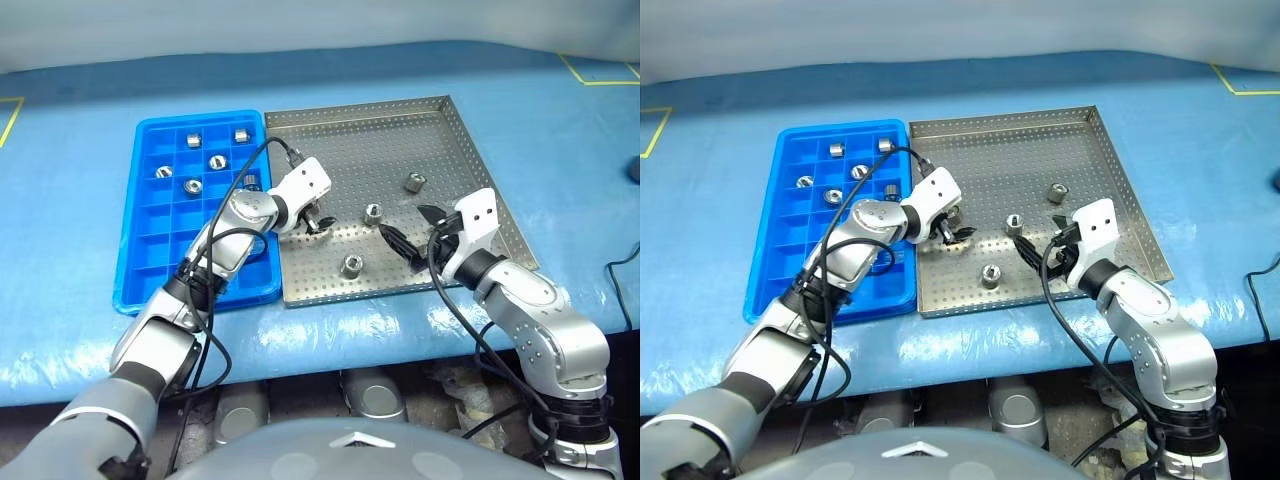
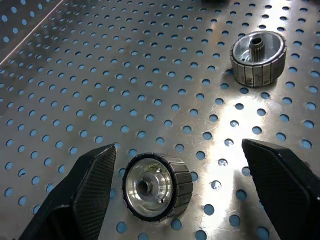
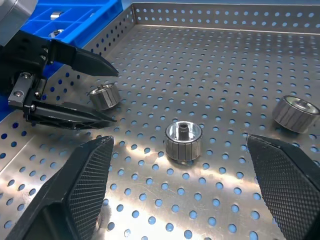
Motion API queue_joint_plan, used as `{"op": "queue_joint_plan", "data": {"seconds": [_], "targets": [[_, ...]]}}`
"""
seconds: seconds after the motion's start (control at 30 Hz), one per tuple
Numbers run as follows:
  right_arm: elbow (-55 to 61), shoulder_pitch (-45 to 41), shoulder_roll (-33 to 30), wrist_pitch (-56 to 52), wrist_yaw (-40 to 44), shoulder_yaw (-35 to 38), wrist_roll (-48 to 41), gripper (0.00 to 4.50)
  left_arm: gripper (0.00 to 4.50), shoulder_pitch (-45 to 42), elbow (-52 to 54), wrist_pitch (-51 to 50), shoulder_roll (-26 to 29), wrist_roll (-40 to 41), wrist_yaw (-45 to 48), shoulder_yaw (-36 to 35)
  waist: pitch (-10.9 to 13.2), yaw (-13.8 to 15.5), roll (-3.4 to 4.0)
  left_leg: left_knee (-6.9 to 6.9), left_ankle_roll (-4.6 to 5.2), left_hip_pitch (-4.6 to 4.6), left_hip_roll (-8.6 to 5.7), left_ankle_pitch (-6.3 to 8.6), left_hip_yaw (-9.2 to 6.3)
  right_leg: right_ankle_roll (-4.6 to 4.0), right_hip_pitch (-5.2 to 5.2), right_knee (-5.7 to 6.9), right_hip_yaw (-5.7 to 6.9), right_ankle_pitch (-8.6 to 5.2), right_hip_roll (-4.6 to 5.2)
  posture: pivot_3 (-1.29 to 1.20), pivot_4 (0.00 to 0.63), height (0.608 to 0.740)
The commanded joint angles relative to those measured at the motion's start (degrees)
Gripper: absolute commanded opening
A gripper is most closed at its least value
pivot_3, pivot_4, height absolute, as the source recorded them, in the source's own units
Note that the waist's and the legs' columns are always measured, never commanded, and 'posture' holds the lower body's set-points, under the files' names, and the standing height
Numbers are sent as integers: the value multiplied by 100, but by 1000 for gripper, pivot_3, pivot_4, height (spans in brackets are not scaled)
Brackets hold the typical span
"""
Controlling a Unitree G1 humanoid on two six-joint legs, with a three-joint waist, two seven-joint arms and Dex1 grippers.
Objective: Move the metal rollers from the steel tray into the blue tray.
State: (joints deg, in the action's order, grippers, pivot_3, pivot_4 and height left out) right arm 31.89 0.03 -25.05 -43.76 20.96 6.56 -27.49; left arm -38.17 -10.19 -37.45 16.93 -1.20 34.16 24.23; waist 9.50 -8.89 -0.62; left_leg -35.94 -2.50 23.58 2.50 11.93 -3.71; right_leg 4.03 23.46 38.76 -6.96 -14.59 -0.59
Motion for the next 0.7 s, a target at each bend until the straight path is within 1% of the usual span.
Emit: {"op": "queue_joint_plan", "data": {"seconds": [0.03, 0.1, 0.17, 0.3, 0.4, 0.47, 0.57, 0.7], "targets": [[159, -55, 51, 131, -91, 160, -25, 4500, 3189, -36, -95, -144, 25, -240, -175, -41, 0, -40, 1, 0, 0, -1, 0, 0, 0, 0, 0, 2, -1, 0, 0, -171, 150, 740], [136, -96, 83, 121, -141, 150, -4, 4500, 2445, -45, -115, -196, 35, -322, -237, -62, -1, -80, 1, 0, 0, -3, 1, 0, 0, 0, -1, 5, -1, 0, -1, -169, 150, 740], [83, -134, 110, 128, -186, 170, 11, 4500, 1813, -45, -110, -227, 79, -382, -245, -51, -1, -123, 2, 0, 0, -4, 1, 0, 0, 0, 0, 6, -2, 0, -1, -164, 150, 740], [-2, -184, 142, 157, -211, 149, 38, 4500, 1813, 1, -54, -252, 96, -386, -172, -95, -2, -136, 3, 0, 0, -4, 1, 0, 0, 1, -2, 7, -2, 0, -2, -157, 150, 740], [-25, -227, 179, 171, -238, 70, 68, 4500, 1293, 26, -20, -222, 91, -345, -131, -146, -2, -136, 3, 0, 0, -4, 1, 0, 0, 1, -2, 6, -3, 0, -2, -157, 150, 740], [-40, -233, 180, 187, -220, 62, 71, 4500, 816, 71, 108, -184, 39, -150, -8, -299, -4, -132, 6, -1, 0, -6, 1, 0, 0, 1, -3, 7, -2, 1, -1, -156, 150, 740], [-76, -227, 176, 219, -199, 70, 84, 4500, 816, 83, 198, -141, -47, 90, 34, -593, -4, -136, 6, -1, 0, -4, 1, 0, 2, 2, -2, 6, -3, 1, -1, -157, 150, 740], [-87, -200, 190, 272, -191, 34, 104, 4500, 816, 75, 291, -155, 4, 322, 197, -834, -3, -131, 6, 2, 0, 0, 1, 0, 1, 2, 1, 4, -3, 1, -1, -164, 150, 740]]}}
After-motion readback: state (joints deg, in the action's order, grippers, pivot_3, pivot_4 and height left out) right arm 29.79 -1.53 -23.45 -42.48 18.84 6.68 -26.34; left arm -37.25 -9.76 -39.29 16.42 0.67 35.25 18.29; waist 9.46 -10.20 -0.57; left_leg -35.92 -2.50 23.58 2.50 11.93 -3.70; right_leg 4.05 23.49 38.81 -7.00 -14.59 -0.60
